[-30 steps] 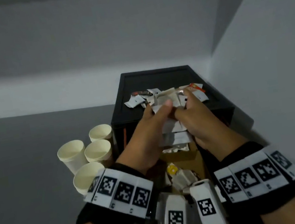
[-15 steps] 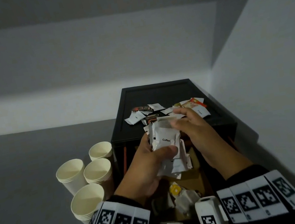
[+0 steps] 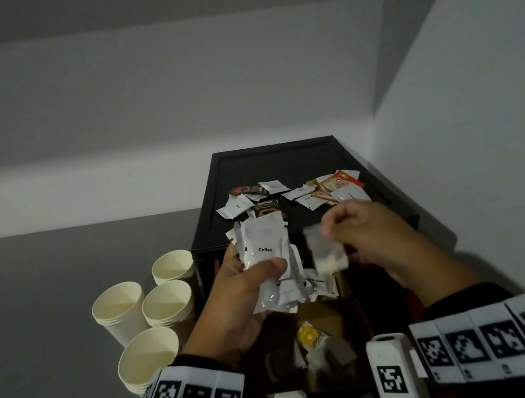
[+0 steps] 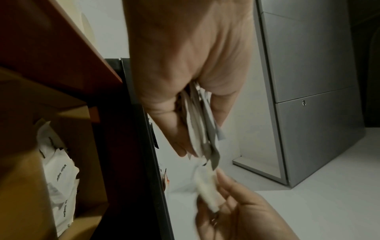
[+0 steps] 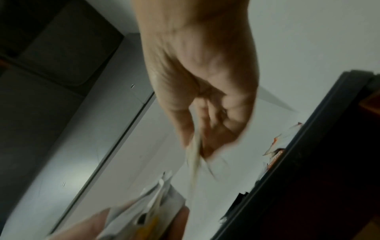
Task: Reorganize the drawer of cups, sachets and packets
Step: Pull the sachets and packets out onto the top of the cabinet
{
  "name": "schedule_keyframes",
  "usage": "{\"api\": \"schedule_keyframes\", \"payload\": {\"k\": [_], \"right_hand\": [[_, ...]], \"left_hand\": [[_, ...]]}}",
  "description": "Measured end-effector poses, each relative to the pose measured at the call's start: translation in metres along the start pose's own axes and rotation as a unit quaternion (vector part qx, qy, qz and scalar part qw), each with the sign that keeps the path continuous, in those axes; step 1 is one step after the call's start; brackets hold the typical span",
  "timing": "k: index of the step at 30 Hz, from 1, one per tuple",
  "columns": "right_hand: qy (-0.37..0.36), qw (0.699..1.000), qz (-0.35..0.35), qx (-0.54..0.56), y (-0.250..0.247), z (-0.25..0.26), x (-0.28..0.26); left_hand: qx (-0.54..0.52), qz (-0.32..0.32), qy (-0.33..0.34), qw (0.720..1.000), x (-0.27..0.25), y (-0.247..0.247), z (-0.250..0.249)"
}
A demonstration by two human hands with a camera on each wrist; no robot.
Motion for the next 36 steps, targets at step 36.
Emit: {"api": "schedule_keyframes", "payload": {"k": [36], "right_hand": [[0.050, 0.995, 0.072, 0.055, 0.043, 0.009, 0.013]], "left_hand": [[-0.037, -0.173, 0.013, 0.984, 0.020, -0.013, 0.002]]}}
Point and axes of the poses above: each hand's wrist, its own x-axis towards the middle knuckle, its own y-axis out of the palm, z = x × y, the point moved 1 cm from there along x, towards the middle knuckle, and after that the axes turned 13 degrees about y, right-handed, at the moved point
